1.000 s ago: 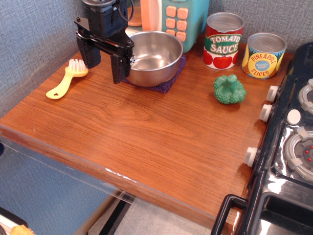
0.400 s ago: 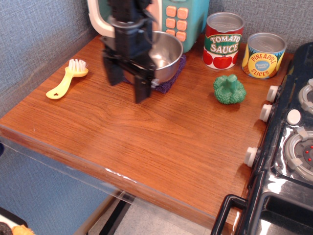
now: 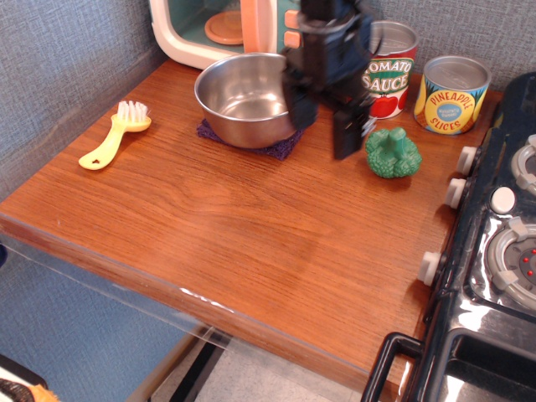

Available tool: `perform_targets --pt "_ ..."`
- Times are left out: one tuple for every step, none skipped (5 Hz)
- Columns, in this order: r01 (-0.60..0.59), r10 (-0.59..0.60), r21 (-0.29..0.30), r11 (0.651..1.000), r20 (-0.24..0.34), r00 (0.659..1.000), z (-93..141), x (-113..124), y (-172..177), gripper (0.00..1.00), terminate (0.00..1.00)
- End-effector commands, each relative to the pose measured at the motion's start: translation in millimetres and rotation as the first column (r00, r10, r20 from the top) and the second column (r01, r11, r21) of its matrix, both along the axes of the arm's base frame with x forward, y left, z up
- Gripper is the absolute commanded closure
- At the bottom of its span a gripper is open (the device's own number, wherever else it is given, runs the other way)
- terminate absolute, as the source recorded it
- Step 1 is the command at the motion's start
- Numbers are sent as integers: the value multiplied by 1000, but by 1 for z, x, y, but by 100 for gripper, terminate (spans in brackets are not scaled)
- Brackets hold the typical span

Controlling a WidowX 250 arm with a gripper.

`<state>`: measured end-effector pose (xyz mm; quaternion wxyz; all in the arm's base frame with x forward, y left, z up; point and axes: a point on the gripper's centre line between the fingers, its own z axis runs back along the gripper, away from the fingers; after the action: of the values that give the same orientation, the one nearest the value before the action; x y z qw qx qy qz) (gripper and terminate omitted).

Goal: Move the broccoli to the front far left table

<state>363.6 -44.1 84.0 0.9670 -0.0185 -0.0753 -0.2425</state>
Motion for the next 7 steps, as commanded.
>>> perform_targets --pt "17 -10 -75 997 85 996 26 30 -29 0 0" --pt "19 -14 -67 998 77 997 19 34 -35 0 0" --pt "18 -15 -52 998 53 998 8 33 -36 0 0" --pt "11 -9 -37 999 49 999 2 35 -37 0 0" --pt "8 -6 -24 1000 58 998 -1 42 -42 0 0" --pt "-8 9 -19 1000 62 998 -4 50 -44 0 0" --pt "-13 14 -14 1000 62 998 -8 56 -47 0 0"
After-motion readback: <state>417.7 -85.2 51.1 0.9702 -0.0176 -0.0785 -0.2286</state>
